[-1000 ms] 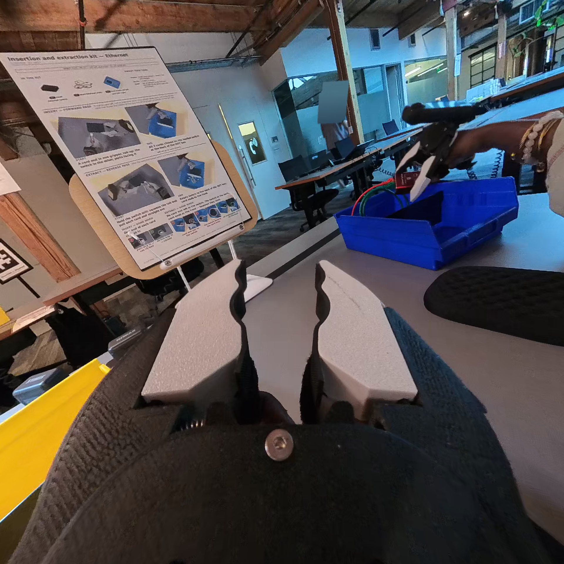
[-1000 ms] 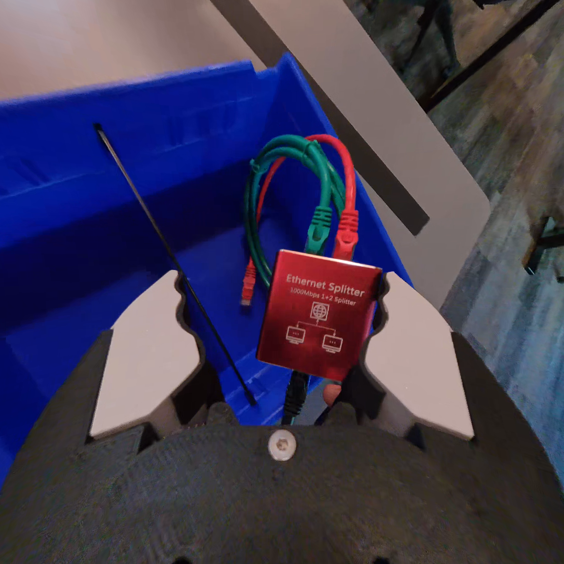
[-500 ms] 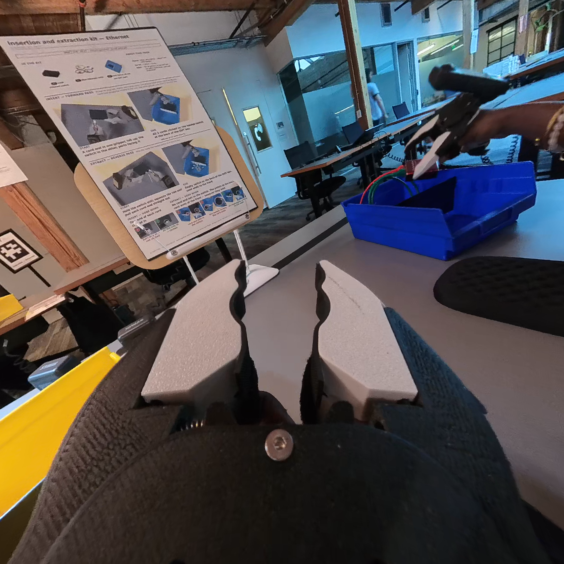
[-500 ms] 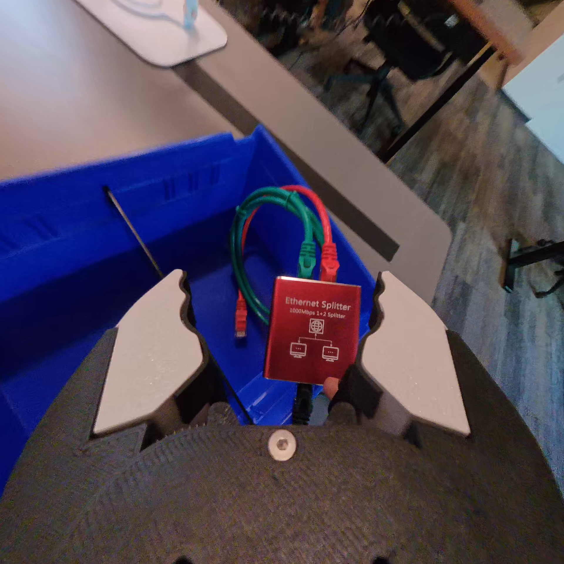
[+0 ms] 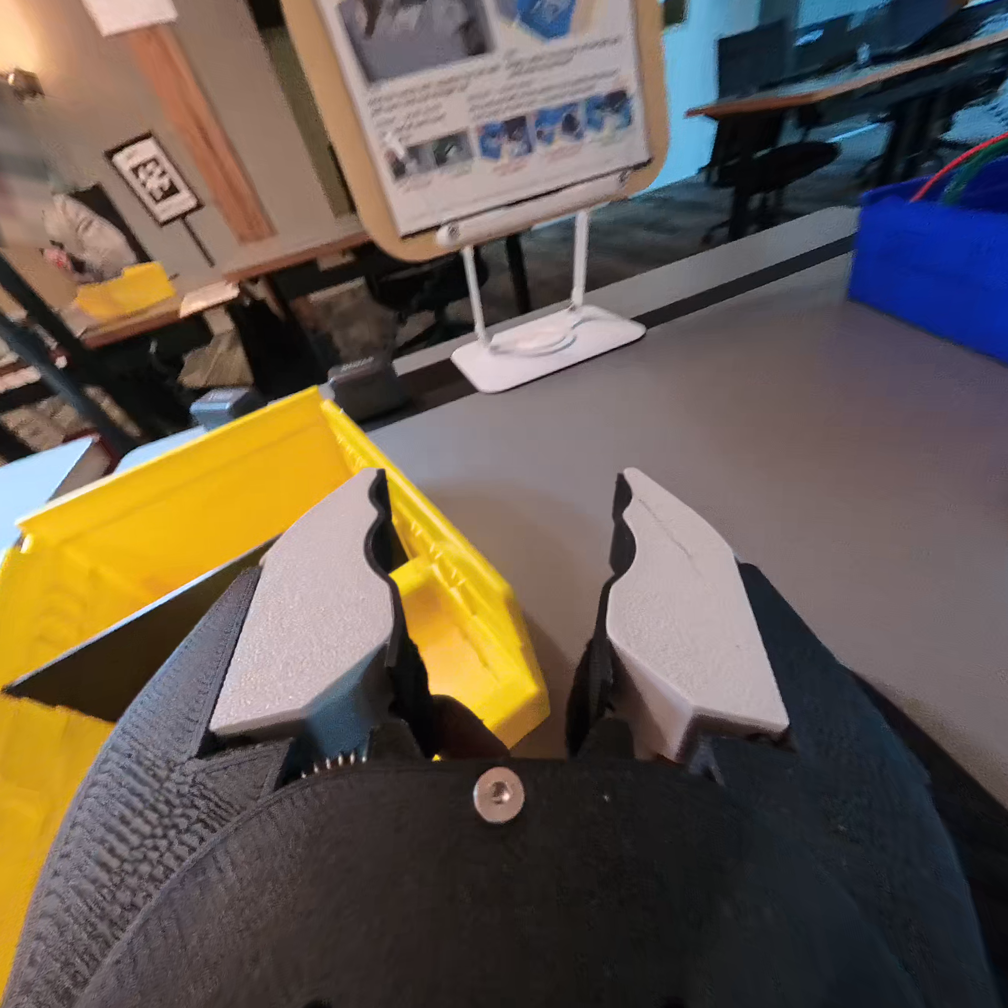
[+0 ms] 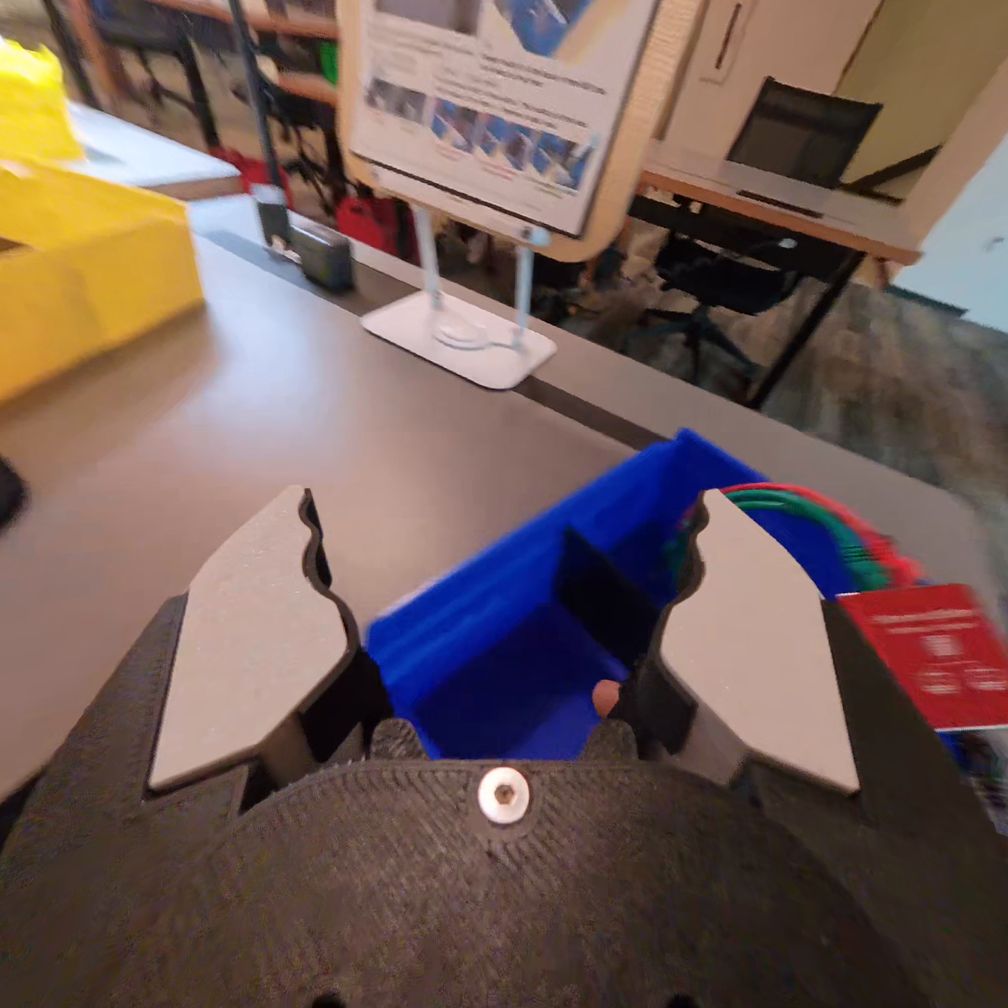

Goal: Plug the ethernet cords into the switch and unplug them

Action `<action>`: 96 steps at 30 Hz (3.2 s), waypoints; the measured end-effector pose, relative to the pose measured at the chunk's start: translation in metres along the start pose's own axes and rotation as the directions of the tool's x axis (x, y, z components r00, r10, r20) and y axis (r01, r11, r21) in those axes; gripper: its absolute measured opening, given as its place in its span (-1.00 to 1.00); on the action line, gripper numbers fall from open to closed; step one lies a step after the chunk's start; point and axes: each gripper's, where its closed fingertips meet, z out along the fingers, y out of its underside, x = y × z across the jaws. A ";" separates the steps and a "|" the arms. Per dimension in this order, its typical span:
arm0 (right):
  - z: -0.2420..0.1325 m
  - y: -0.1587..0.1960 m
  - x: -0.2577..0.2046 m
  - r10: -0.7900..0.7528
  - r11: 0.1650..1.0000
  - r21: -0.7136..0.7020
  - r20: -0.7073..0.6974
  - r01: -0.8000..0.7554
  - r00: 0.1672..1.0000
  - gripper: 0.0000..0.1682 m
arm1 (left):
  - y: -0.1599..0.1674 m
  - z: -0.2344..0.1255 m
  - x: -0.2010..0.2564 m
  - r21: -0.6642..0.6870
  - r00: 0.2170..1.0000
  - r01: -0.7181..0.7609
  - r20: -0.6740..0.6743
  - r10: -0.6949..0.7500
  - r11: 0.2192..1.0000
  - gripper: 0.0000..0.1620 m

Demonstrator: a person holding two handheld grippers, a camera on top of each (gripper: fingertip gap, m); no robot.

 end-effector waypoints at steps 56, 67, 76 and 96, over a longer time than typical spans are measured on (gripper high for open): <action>0.099 0.079 -0.179 -0.217 0.940 -0.253 0.073 0.229 0.973 -0.62 | 0.075 0.041 0.006 -0.242 0.989 0.049 0.144 -0.014 0.969 -0.67; 0.143 0.055 -0.252 -0.194 0.949 -0.201 0.230 0.242 0.953 -0.59 | 0.075 0.041 0.001 -0.213 0.987 0.063 0.156 -0.029 0.975 -0.69; 0.162 0.042 -0.296 -0.203 0.955 -0.142 0.333 0.262 0.921 -0.56 | 0.066 0.034 0.000 -0.173 0.990 0.123 0.090 -0.109 0.977 -0.54; 0.176 0.030 -0.343 -0.250 0.951 -0.039 0.484 0.307 0.838 -0.54 | 0.054 -0.080 -0.164 -0.039 0.857 0.147 0.504 -0.107 0.988 -0.48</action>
